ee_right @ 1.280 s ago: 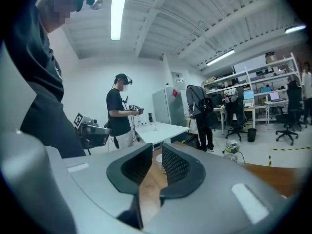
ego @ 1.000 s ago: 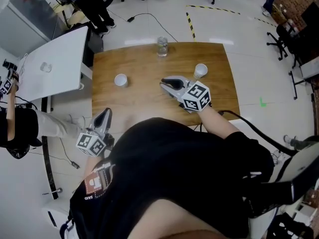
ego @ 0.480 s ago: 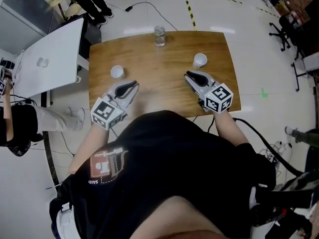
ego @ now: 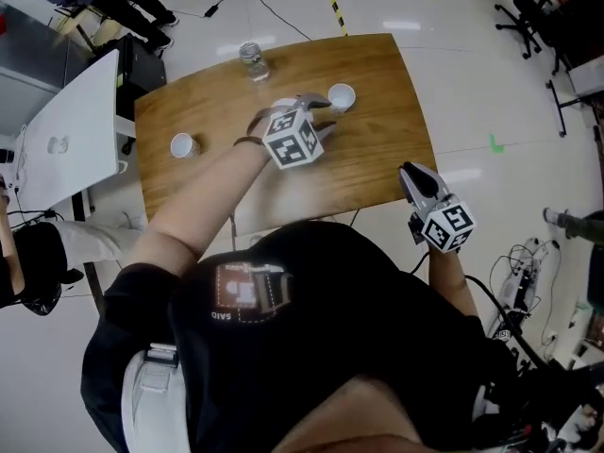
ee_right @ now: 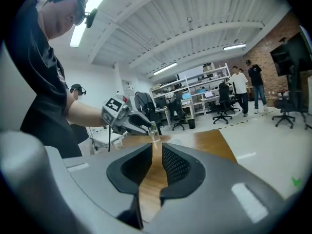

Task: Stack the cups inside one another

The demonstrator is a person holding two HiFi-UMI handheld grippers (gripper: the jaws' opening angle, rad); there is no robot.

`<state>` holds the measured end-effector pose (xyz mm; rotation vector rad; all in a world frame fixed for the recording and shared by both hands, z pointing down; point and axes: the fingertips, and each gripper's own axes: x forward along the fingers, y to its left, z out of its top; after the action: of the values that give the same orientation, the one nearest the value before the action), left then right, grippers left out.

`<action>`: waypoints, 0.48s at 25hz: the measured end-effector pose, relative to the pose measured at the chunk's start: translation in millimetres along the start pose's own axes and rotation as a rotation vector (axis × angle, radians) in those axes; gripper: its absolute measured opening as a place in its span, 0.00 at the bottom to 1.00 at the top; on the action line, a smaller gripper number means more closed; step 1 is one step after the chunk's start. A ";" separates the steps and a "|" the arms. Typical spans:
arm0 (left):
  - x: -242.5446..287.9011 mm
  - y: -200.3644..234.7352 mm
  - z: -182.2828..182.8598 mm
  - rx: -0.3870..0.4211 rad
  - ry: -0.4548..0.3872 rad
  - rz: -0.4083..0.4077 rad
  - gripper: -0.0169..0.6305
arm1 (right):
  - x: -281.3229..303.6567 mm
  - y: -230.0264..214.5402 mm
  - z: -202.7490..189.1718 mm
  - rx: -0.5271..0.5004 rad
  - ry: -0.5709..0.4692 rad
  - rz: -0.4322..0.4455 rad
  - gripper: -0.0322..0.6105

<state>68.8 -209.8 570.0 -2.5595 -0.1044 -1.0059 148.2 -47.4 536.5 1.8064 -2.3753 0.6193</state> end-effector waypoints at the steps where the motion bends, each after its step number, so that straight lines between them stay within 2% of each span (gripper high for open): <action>1: 20.6 4.8 -0.6 0.021 0.041 -0.004 0.24 | -11.5 -11.0 -7.5 0.014 0.003 -0.017 0.17; 5: 90.4 7.2 -28.3 0.117 0.270 -0.076 0.24 | -47.8 -48.6 -34.0 0.074 0.006 -0.068 0.17; 8: 120.0 3.1 -59.8 0.179 0.443 -0.139 0.24 | -62.3 -64.1 -48.8 0.105 0.010 -0.079 0.17; 10: 131.3 4.3 -72.6 0.214 0.516 -0.151 0.24 | -66.9 -69.1 -56.4 0.117 0.014 -0.078 0.17; 12: 137.5 6.8 -75.0 0.224 0.543 -0.146 0.23 | -67.9 -70.7 -60.8 0.121 0.014 -0.073 0.17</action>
<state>123.9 -254.3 709.9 -2.0247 -0.2399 -1.6068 224.6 21.1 589.2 1.9196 -2.2972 0.7804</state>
